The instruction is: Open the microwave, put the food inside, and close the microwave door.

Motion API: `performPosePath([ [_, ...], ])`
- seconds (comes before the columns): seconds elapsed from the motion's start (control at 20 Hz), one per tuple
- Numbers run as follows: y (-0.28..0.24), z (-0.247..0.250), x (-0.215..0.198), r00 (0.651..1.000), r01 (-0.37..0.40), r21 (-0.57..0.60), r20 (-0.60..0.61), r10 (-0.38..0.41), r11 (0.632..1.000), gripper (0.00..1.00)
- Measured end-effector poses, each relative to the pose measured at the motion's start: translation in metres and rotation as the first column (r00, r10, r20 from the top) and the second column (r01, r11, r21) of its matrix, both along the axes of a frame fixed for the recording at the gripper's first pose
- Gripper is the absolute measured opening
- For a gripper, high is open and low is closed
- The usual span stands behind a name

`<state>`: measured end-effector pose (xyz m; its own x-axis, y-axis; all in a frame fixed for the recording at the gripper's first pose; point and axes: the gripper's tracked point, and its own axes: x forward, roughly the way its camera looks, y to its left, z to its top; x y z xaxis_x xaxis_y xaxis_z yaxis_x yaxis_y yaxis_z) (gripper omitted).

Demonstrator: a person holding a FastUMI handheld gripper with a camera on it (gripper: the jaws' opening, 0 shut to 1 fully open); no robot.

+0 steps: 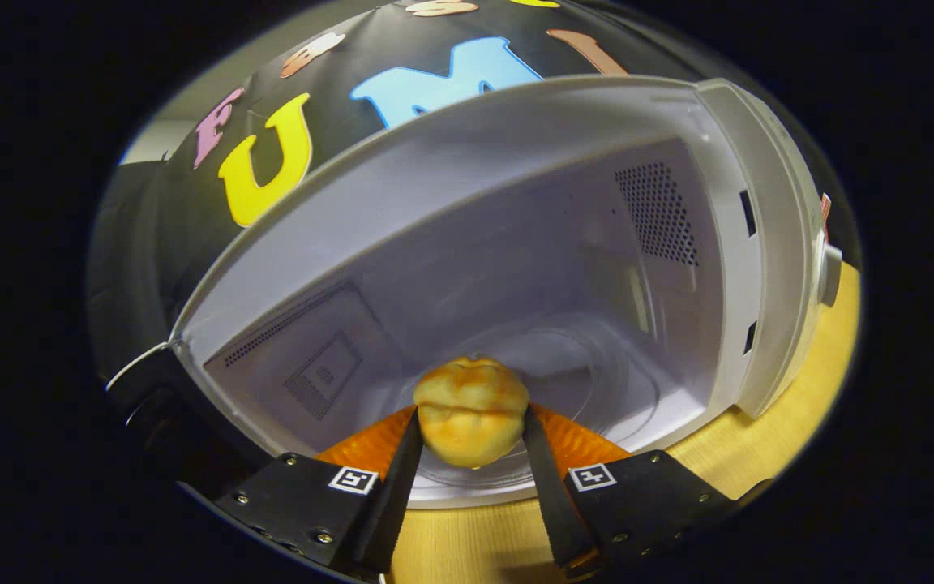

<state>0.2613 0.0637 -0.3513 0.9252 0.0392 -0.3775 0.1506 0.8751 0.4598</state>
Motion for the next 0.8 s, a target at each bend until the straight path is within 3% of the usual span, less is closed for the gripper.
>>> performPosePath([
  [0.35, -0.001, -0.017, 0.028, 0.998, 0.037, 0.012, 0.047, -0.038, 0.999, 0.71],
  [0.6, 0.001, -0.009, 0.032, 0.996, 0.011, 0.073, 0.09, -0.018, 0.997, 0.89],
  [0.8, -0.005, -0.005, 0.021, 0.999, 0.0, 0.077, 0.047, -0.004, 0.997, 0.93],
])
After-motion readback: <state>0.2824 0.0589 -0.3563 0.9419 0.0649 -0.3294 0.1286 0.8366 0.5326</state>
